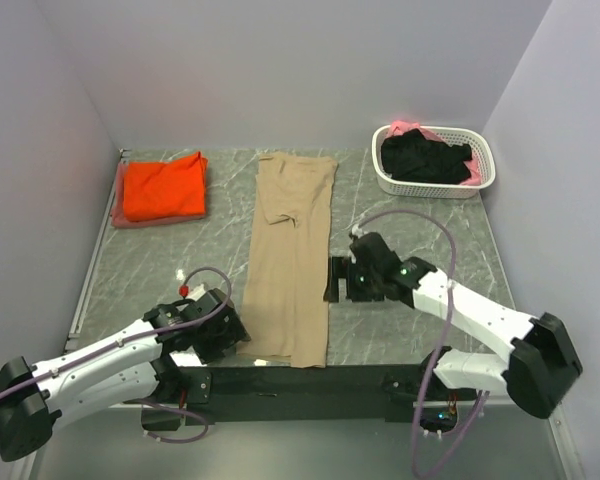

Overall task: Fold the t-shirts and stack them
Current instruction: Fold the tshirt

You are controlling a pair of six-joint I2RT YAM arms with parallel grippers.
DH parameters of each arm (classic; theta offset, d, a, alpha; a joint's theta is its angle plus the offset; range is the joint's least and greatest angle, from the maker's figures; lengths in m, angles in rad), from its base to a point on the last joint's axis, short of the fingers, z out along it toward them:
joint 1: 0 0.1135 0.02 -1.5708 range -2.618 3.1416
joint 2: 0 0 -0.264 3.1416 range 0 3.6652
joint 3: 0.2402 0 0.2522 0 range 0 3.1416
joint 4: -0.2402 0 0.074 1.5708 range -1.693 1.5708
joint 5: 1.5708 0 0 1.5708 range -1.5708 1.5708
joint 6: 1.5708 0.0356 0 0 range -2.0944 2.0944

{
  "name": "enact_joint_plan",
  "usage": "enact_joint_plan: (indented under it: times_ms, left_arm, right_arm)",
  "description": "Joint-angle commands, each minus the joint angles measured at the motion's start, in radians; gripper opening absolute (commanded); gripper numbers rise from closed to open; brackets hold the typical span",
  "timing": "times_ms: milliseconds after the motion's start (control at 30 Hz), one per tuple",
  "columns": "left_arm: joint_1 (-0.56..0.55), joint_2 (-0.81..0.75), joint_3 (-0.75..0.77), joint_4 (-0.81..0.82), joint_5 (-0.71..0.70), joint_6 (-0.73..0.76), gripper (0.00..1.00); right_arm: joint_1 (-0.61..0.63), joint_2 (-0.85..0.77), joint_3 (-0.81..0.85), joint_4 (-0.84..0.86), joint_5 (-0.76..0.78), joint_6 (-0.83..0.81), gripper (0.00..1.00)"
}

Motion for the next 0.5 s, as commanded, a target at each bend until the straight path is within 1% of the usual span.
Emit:
enact_joint_plan:
  times_ms: [0, 33, 100, 133, 167, 200, 233, 267, 300, 333, 400, 467]
  left_arm:
    - [0.004, 0.018, -0.018, 0.084, 0.076, 0.018, 0.81]
    - [0.004, 0.041, -0.019, 0.085, 0.082, 0.024, 0.81]
    - [0.004, 0.067, -0.027, 0.088, 0.102, 0.033, 0.75]
    - [0.004, 0.086, -0.031, 0.096, 0.102, 0.039, 0.73]
    - [0.004, 0.093, -0.037, 0.099, 0.114, 0.038, 0.67]
    - [0.004, 0.101, -0.038, 0.104, 0.116, 0.041, 0.63]
    - [0.004, 0.11, -0.047, 0.108, 0.12, 0.042, 0.58]
    - [0.004, 0.109, -0.05, 0.11, 0.123, 0.039, 0.55]
    - [0.004, 0.112, -0.053, 0.117, 0.139, 0.042, 0.43]
    - [0.004, 0.11, -0.06, 0.117, 0.14, 0.044, 0.39]
    - [0.004, 0.106, -0.065, 0.104, 0.127, 0.032, 0.3]
    - [0.004, 0.101, -0.073, 0.104, 0.123, 0.024, 0.25]
  right_arm:
    - [0.094, -0.098, -0.074, -0.029, 0.028, 0.097, 0.96]
    - [0.113, -0.114, -0.097, -0.015, 0.005, 0.116, 0.96]
    - [0.162, -0.161, -0.172, 0.017, -0.064, 0.185, 0.95]
    - [0.177, -0.172, -0.195, 0.061, -0.092, 0.22, 0.94]
    - [0.214, -0.19, -0.227, 0.077, -0.109, 0.239, 0.93]
    - [0.214, -0.192, -0.235, 0.084, -0.109, 0.257, 0.93]
    - [0.263, -0.192, -0.24, 0.091, -0.1, 0.271, 0.93]
    - [0.285, -0.188, -0.238, 0.083, -0.09, 0.295, 0.93]
    - [0.303, -0.171, -0.235, 0.072, -0.078, 0.308, 0.93]
    - [0.341, -0.161, -0.234, 0.059, -0.06, 0.321, 0.93]
    - [0.364, -0.135, -0.248, 0.066, -0.058, 0.357, 0.92]
    - [0.386, -0.117, -0.277, 0.115, -0.077, 0.387, 0.91]
